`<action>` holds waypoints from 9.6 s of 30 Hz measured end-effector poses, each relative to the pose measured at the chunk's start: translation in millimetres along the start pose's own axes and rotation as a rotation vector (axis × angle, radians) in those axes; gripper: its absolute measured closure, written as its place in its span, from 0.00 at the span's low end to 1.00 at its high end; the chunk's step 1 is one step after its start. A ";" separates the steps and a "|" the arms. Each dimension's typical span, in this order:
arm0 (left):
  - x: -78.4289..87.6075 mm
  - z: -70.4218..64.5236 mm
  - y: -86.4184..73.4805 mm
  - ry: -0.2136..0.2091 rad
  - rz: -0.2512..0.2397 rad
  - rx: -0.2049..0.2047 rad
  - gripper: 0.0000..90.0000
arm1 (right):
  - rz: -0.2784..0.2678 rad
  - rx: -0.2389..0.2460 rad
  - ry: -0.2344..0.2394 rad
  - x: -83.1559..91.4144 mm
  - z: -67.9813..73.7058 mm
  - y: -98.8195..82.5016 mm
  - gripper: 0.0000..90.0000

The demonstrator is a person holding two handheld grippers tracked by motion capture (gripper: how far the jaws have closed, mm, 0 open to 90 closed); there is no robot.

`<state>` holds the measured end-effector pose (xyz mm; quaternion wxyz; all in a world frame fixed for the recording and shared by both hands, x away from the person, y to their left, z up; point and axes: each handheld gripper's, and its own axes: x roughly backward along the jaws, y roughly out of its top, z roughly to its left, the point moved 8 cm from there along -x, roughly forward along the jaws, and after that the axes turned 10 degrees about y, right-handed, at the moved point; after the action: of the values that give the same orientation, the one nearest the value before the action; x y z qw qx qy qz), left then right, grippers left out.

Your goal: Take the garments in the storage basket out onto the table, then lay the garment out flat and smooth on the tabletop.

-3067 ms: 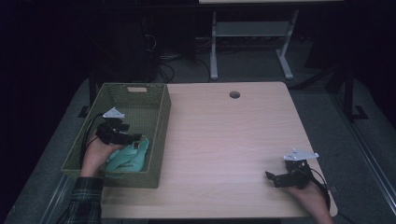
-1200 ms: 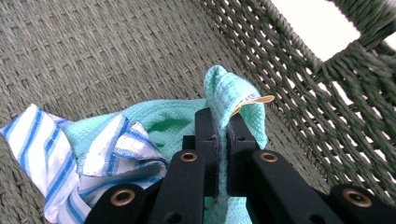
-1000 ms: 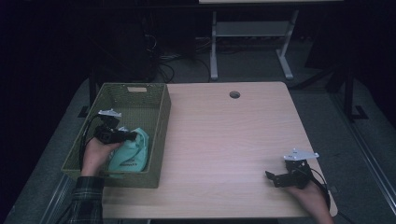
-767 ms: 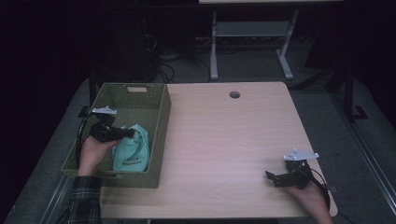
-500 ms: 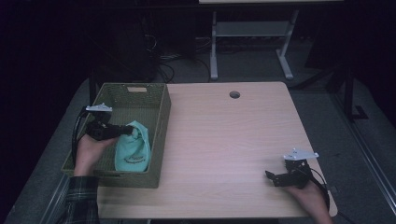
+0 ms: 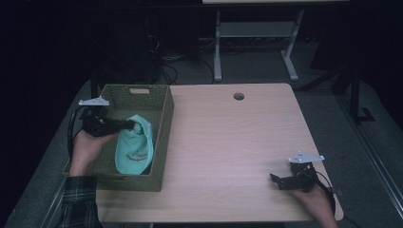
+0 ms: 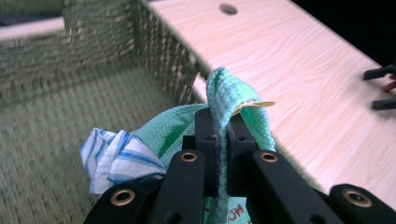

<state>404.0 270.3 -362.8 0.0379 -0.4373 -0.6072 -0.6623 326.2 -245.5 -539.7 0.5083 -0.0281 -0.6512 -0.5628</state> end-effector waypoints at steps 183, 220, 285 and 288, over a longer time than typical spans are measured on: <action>-187.8 -244.8 -46.6 -0.344 0.150 -0.447 0.41 | -0.002 -0.016 -0.015 -0.2 0.2 0.3 0.03; -165.7 -206.6 -99.1 -0.198 0.248 -0.444 0.99 | -0.003 -0.010 0.004 0.3 3.0 9.8 0.12; -167.7 -205.4 -100.4 -0.180 0.281 -0.445 0.99 | 0.058 0.065 0.228 -90.4 11.5 104.5 0.87; -167.8 -205.2 -100.3 -0.185 0.282 -0.443 0.99 | 0.061 0.102 0.216 -90.5 13.0 103.9 0.94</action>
<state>339.4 43.8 -520.5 -0.0224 -0.5736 -0.3814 -0.7245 424.8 -149.2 -527.3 0.5932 0.0387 -0.6195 -0.5127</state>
